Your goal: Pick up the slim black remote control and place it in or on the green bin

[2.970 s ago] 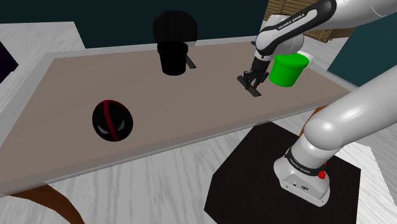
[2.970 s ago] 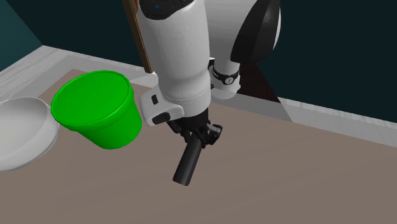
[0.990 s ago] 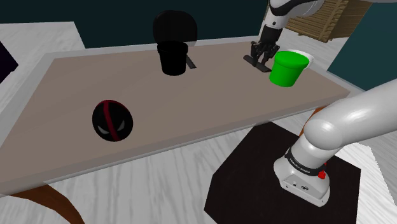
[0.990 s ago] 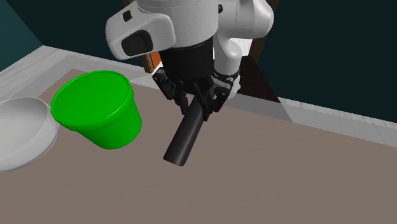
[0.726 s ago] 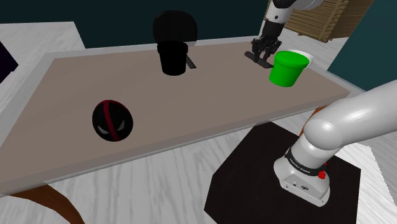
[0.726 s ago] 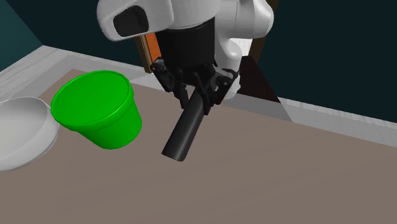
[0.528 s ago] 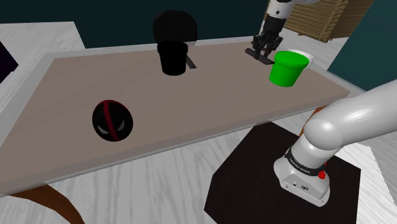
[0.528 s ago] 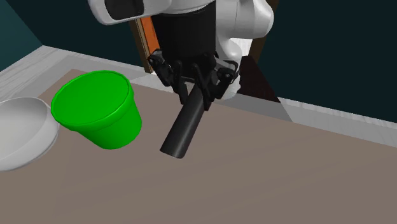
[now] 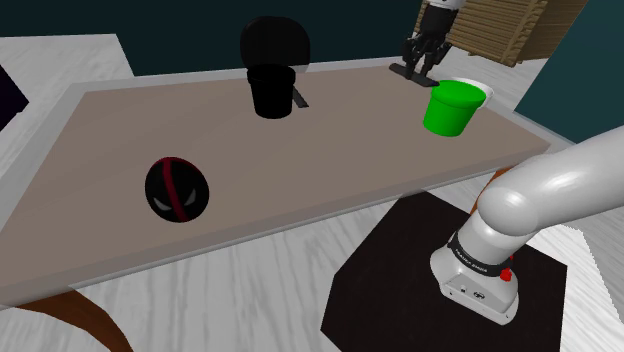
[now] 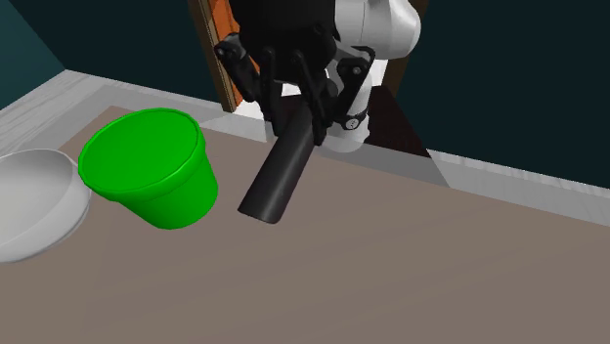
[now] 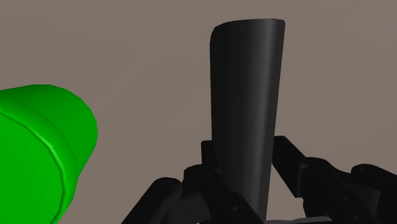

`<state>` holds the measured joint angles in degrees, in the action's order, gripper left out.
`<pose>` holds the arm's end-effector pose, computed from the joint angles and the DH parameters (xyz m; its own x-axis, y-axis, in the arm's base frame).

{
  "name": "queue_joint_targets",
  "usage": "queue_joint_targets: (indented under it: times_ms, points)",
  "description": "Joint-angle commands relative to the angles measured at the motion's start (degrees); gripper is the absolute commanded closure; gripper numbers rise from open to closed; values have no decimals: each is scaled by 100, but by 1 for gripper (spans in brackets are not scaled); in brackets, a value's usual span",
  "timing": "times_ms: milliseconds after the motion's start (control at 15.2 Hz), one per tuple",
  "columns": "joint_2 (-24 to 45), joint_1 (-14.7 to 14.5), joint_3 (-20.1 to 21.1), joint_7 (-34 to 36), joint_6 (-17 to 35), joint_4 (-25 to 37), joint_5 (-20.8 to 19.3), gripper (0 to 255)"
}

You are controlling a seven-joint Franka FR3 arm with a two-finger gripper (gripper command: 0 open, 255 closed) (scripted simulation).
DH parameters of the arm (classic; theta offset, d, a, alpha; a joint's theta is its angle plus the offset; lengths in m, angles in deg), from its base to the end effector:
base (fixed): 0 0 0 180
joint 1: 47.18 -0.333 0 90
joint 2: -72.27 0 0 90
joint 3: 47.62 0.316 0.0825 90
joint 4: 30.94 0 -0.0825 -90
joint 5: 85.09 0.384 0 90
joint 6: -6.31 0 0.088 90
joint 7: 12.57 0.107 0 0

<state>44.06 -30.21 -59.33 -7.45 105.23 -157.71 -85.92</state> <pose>0.3499 -0.2073 0.5637 0.8454 -0.5341 -0.0095 -0.5330 -0.8422 -0.0812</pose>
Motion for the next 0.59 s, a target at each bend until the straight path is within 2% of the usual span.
queue_joint_targets:
  times_ms: [0,528]
  points:
    - [17,-8,11,13,-107,124,9,255]
    - [288,358,-869,-1129,-140,420,-322,255]
